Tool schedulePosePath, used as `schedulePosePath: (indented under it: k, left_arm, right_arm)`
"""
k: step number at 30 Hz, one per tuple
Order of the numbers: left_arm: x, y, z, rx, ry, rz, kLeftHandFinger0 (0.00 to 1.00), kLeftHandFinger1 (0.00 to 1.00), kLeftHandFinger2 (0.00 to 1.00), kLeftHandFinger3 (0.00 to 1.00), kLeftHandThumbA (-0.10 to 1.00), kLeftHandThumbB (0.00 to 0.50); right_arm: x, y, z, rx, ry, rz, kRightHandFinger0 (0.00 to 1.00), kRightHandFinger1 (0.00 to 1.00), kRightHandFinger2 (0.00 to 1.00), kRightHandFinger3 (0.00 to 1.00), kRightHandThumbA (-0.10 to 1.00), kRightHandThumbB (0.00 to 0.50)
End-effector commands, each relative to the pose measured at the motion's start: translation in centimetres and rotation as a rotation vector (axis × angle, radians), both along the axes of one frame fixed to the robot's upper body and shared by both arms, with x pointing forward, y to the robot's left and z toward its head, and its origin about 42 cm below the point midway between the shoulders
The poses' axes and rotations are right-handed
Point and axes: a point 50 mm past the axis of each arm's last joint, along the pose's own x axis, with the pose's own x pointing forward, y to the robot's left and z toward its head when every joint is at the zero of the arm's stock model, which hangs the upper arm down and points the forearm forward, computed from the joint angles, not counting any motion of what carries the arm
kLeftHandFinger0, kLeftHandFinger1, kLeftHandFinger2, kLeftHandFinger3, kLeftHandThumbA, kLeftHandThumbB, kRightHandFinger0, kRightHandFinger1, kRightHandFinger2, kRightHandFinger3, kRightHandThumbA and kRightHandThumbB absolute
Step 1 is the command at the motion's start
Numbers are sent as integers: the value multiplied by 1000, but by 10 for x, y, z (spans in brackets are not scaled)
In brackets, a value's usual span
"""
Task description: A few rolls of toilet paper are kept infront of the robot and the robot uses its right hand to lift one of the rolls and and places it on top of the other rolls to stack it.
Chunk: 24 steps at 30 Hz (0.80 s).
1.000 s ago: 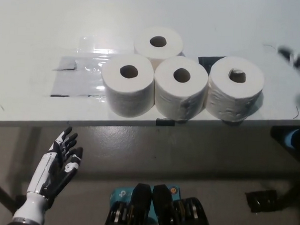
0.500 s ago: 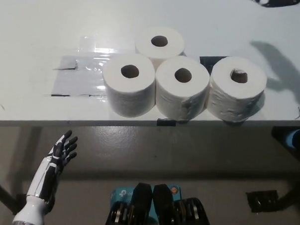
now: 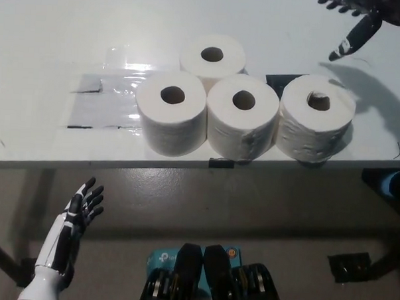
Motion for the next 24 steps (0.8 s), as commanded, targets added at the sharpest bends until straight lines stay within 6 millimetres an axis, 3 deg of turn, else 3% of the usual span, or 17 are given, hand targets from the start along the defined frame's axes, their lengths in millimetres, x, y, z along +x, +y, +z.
schedulePosePath:
  k: [1,6,14,21,24]
  left_arm:
    - [-4,-3,13,-54,-104,-29,1000,1000,1000,1000,1000,500]
    - [-3,-3,13,-54,-100,-38,1000,1000,1000,1000,1000,500]
    - [-1,-3,15,-40,-104,-42,1000,1000,1000,1000,1000,500]
    - [-1,-2,15,-40,-106,-37,1000,1000,1000,1000,1000,500]
    - [0,-2,16,-35,-108,-36,1000,1000,1000,1000,1000,500]
  right_arm:
    - [-3,10,68,-86,4,62,1000,1000,1000,1000,837,383]
    - [-1,15,70,-159,19,80,1000,1000,1000,1000,885,415]
    - [3,23,62,-193,53,106,1000,1000,1000,1000,885,422]
    - [5,30,45,-215,56,107,1000,1000,1000,1000,840,390]
    - [6,31,36,-275,41,123,1000,1000,1000,1000,919,389]
